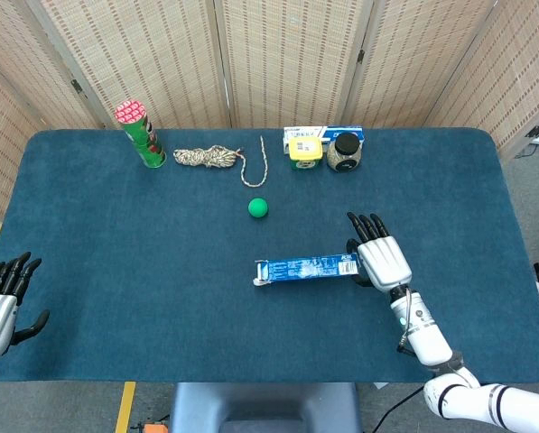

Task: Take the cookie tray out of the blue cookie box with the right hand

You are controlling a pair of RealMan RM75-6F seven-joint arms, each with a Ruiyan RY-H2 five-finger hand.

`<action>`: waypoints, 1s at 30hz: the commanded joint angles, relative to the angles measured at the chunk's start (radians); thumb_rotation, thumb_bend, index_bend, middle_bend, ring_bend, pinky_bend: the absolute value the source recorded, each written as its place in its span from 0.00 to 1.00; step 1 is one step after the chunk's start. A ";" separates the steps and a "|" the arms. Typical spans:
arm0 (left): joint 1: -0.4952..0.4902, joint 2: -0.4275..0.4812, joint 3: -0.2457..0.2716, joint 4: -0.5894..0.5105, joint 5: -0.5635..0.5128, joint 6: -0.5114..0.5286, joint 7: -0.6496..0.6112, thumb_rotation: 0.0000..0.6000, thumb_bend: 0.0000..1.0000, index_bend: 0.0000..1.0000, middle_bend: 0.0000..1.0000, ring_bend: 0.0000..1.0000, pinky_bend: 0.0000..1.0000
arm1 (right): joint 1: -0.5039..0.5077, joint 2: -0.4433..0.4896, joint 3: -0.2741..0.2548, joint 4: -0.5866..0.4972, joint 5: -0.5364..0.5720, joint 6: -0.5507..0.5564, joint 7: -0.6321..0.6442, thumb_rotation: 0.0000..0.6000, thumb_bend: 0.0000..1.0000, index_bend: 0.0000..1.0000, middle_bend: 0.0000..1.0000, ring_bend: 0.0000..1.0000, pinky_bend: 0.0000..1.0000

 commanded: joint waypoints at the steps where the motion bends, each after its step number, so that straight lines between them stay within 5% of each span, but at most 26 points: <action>1: -0.003 -0.001 -0.003 -0.001 -0.010 -0.008 0.008 1.00 0.36 0.02 0.00 0.00 0.00 | 0.008 0.156 0.026 -0.166 0.019 -0.001 -0.071 1.00 0.23 0.54 0.02 0.00 0.00; 21: -0.016 -0.003 -0.009 -0.013 -0.052 -0.049 0.049 1.00 0.36 0.00 0.00 0.00 0.00 | 0.056 0.548 0.075 -0.503 0.279 -0.049 -0.219 1.00 0.23 0.54 0.01 0.00 0.00; 30: -0.023 -0.003 -0.012 -0.016 -0.072 -0.071 0.060 1.00 0.36 0.00 0.00 0.00 0.00 | 0.031 0.717 0.097 -0.624 0.292 -0.049 -0.100 1.00 0.23 0.53 0.00 0.00 0.00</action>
